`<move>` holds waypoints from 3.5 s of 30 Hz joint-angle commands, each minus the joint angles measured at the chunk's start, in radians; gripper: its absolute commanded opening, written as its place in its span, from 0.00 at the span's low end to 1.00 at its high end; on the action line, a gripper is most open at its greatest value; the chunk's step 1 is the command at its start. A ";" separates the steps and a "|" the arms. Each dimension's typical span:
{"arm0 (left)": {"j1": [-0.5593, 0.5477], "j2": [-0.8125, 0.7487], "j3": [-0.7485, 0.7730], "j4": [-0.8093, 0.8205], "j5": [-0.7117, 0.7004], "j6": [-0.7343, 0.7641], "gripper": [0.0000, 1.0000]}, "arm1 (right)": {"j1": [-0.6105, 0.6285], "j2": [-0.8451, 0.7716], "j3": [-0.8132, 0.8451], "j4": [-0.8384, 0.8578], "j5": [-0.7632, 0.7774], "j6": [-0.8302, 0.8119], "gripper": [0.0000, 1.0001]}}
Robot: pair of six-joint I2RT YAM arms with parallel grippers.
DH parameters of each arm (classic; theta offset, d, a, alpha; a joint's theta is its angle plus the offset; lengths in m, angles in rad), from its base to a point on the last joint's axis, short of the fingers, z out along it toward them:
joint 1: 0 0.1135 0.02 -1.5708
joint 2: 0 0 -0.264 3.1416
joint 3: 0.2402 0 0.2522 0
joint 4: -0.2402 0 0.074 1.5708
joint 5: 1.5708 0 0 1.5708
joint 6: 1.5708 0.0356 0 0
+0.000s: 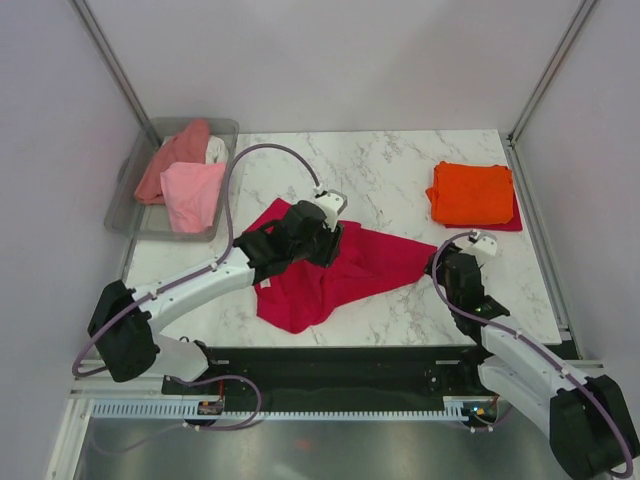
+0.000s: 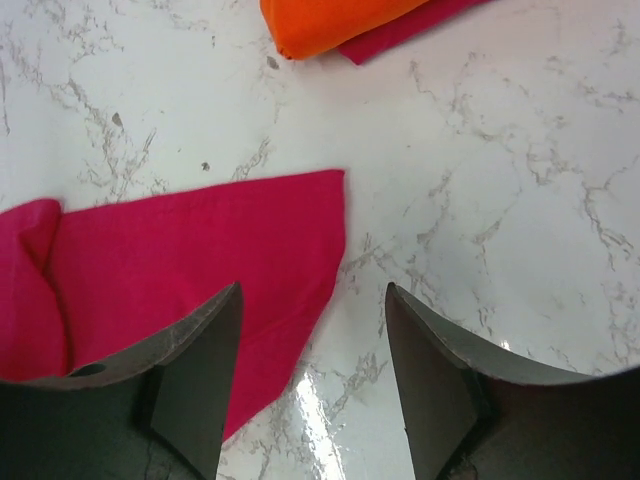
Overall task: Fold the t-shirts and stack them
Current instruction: Flatten the tshirt out
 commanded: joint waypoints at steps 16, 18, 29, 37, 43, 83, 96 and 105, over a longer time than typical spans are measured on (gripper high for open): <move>-0.019 0.084 -0.112 -0.027 -0.023 -0.069 0.66 | 0.001 0.097 0.063 0.100 -0.146 -0.065 0.71; -0.019 0.072 -0.131 -0.024 -0.023 -0.079 0.59 | 0.000 0.099 0.063 0.102 -0.146 -0.065 0.71; -0.027 0.096 -0.166 -0.011 -0.006 -0.067 0.50 | 0.001 0.099 0.064 0.100 -0.141 -0.064 0.71; -0.027 0.150 -0.124 -0.008 -0.049 -0.078 0.22 | 0.000 0.099 0.063 0.100 -0.140 -0.064 0.71; -0.027 -0.002 -0.170 -0.033 -0.072 -0.134 0.02 | 0.001 0.100 0.066 0.091 -0.135 -0.058 0.71; -0.026 -0.939 -0.460 -0.333 -0.353 -0.518 0.02 | -0.117 0.591 0.354 -0.059 0.038 0.139 0.52; -0.026 -0.947 -0.447 -0.358 -0.371 -0.535 0.02 | -0.121 0.628 0.336 -0.020 -0.028 0.125 0.53; -0.026 -0.919 -0.424 -0.379 -0.408 -0.549 0.02 | -0.123 0.639 0.337 -0.020 -0.018 0.140 0.33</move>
